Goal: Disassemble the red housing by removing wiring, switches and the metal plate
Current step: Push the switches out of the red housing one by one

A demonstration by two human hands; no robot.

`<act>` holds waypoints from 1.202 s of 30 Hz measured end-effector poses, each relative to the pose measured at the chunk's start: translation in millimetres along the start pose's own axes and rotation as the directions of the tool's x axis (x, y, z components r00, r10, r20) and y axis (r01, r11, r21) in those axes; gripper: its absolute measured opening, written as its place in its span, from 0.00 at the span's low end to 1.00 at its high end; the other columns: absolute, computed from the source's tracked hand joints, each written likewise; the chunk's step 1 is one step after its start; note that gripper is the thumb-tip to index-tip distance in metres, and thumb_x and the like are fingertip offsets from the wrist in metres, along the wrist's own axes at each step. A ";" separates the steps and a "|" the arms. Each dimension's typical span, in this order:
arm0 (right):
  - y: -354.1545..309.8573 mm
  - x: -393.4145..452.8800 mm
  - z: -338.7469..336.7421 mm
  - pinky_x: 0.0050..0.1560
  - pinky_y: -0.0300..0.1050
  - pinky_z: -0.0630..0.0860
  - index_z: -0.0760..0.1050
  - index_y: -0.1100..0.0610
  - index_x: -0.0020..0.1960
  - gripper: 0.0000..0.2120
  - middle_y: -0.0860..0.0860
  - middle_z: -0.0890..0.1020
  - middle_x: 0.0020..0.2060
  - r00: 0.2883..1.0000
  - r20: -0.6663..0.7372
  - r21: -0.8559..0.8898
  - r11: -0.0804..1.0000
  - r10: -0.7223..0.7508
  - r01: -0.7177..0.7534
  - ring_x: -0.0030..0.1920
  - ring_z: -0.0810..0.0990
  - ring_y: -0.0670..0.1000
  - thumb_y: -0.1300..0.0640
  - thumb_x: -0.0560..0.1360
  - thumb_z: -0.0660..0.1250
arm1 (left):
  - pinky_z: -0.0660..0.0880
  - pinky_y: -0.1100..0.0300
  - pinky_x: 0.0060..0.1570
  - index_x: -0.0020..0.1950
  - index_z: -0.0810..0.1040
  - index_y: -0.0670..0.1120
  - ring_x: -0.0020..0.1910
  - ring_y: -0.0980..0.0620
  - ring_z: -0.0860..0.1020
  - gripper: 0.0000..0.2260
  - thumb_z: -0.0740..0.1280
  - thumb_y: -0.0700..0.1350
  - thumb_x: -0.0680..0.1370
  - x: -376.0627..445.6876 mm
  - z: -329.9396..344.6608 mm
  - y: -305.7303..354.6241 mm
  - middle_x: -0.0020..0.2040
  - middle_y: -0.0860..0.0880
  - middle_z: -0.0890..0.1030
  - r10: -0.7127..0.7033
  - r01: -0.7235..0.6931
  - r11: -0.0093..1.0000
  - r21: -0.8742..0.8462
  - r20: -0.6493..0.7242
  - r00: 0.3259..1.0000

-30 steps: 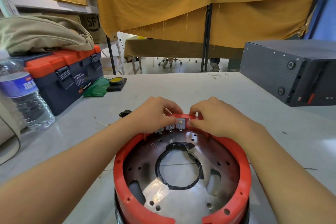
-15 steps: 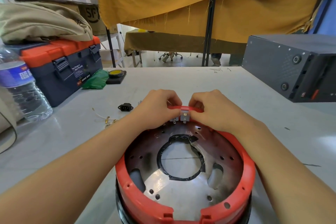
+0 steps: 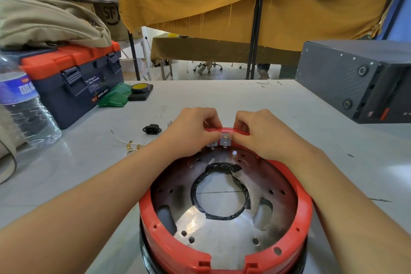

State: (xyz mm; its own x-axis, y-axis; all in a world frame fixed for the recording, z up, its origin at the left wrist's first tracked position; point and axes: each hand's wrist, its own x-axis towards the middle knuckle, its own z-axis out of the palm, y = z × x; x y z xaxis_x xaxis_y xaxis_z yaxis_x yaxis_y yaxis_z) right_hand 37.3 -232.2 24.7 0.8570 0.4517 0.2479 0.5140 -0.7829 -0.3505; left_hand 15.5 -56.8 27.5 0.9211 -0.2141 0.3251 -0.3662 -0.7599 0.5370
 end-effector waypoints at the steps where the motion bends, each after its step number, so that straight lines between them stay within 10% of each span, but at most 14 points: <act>1: 0.2 0.1 0.0 0.47 0.55 0.76 0.72 0.52 0.45 0.10 0.54 0.78 0.42 1.000 -0.001 -0.005 1.000 -0.004 0.004 0.43 0.77 0.56 0.46 0.74 0.67 | 0.70 0.74 0.34 0.45 0.80 0.43 0.30 0.64 0.74 0.03 0.70 0.40 0.73 0.5 0.2 0.1 0.37 0.55 0.79 -0.001 0.001 1.000 0.003 0.001 1.000; 36: 2.1 6.3 4.3 0.44 0.49 0.75 0.77 0.53 0.47 0.10 0.52 0.76 0.41 1.000 0.025 -0.055 0.998 -0.005 0.007 0.43 0.76 0.55 0.48 0.72 0.71 | 0.67 0.66 0.44 0.60 0.78 0.49 0.47 0.53 0.77 0.15 0.68 0.44 0.74 0.4 6.7 2.5 0.52 0.50 0.82 0.038 -0.051 0.987 0.155 0.083 0.996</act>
State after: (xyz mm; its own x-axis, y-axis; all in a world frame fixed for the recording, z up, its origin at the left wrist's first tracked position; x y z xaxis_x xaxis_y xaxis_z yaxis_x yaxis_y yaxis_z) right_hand 43.9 -229.1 21.6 0.8550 0.4661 0.2275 0.5168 -0.8025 -0.2982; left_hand 15.8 -62.9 23.8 0.9143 -0.2933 0.2795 -0.3875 -0.8341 0.3925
